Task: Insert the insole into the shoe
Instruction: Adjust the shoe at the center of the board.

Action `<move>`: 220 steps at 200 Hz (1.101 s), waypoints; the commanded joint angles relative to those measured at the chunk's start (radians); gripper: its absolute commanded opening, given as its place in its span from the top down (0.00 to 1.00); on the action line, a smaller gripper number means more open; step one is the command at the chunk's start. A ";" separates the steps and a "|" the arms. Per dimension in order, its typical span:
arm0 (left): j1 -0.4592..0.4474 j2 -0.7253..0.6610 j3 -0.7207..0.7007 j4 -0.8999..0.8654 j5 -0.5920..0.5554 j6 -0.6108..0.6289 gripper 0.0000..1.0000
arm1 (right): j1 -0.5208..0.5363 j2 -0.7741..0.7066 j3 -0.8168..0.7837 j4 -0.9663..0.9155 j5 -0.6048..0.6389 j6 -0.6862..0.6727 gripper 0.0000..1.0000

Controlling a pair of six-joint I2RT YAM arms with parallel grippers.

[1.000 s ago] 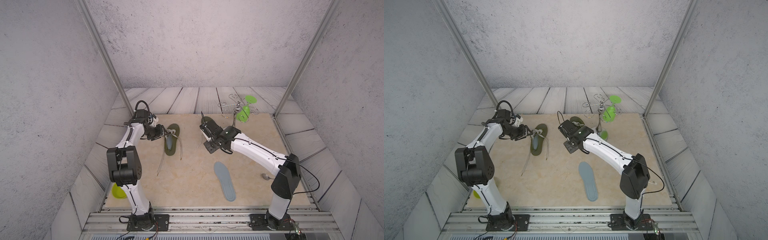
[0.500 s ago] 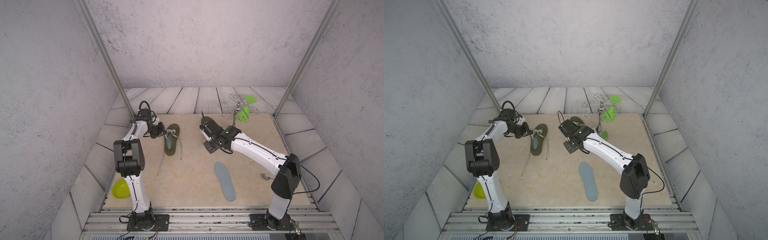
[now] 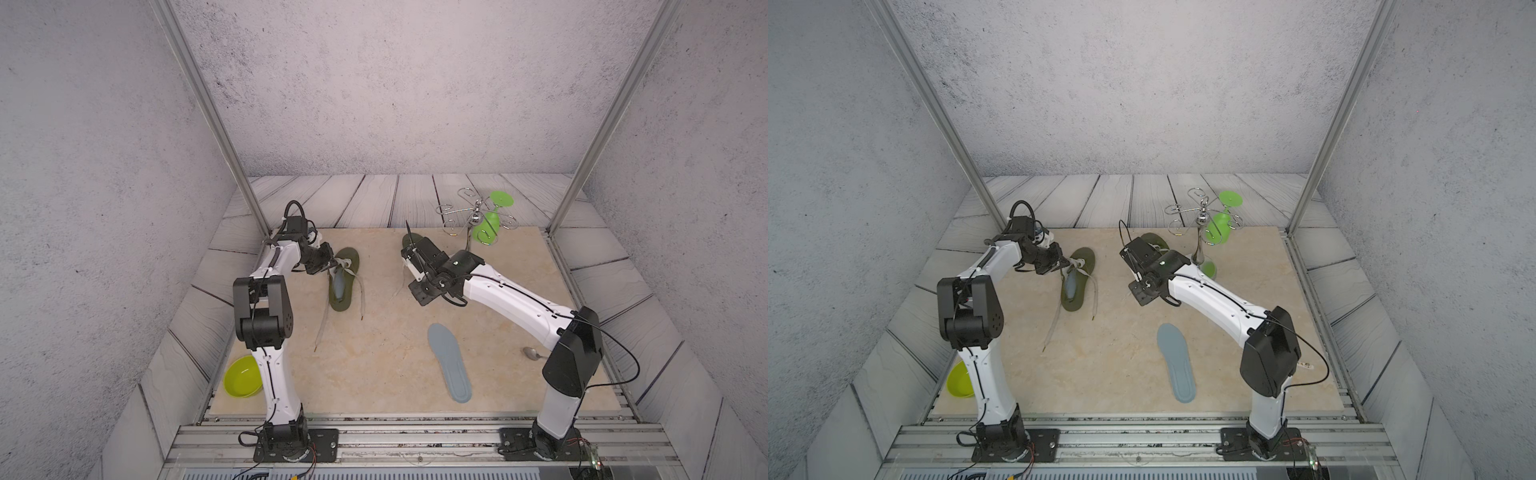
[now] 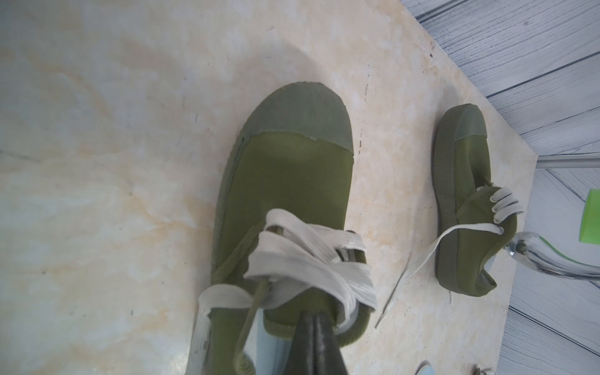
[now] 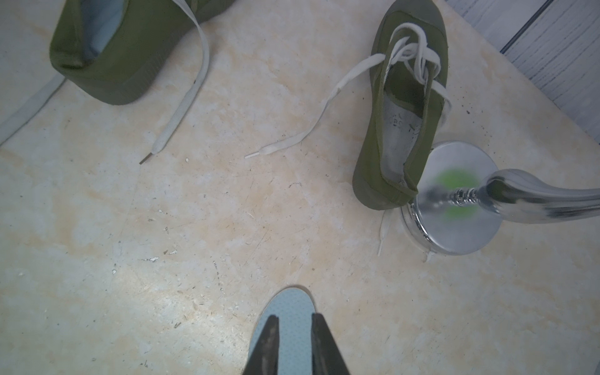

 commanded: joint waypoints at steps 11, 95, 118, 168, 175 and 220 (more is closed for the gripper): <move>-0.013 0.058 0.065 -0.048 -0.004 0.009 1.00 | -0.009 -0.008 -0.013 -0.002 -0.018 -0.008 0.79; -0.061 0.057 0.060 -0.065 -0.050 0.020 1.00 | -0.012 -0.007 -0.008 -0.003 -0.029 -0.008 0.79; -0.061 0.078 0.063 -0.089 -0.080 0.028 1.00 | -0.012 -0.007 -0.005 -0.006 -0.032 -0.008 0.79; -0.076 0.116 0.062 -0.115 -0.113 0.062 1.00 | -0.012 -0.003 -0.005 -0.007 -0.034 -0.010 0.79; -0.077 0.114 0.056 -0.108 -0.110 0.063 1.00 | -0.012 -0.001 -0.005 -0.007 -0.035 -0.010 0.79; -0.079 0.105 0.080 -0.151 -0.140 0.073 1.00 | -0.013 0.005 0.000 -0.006 -0.039 -0.010 0.79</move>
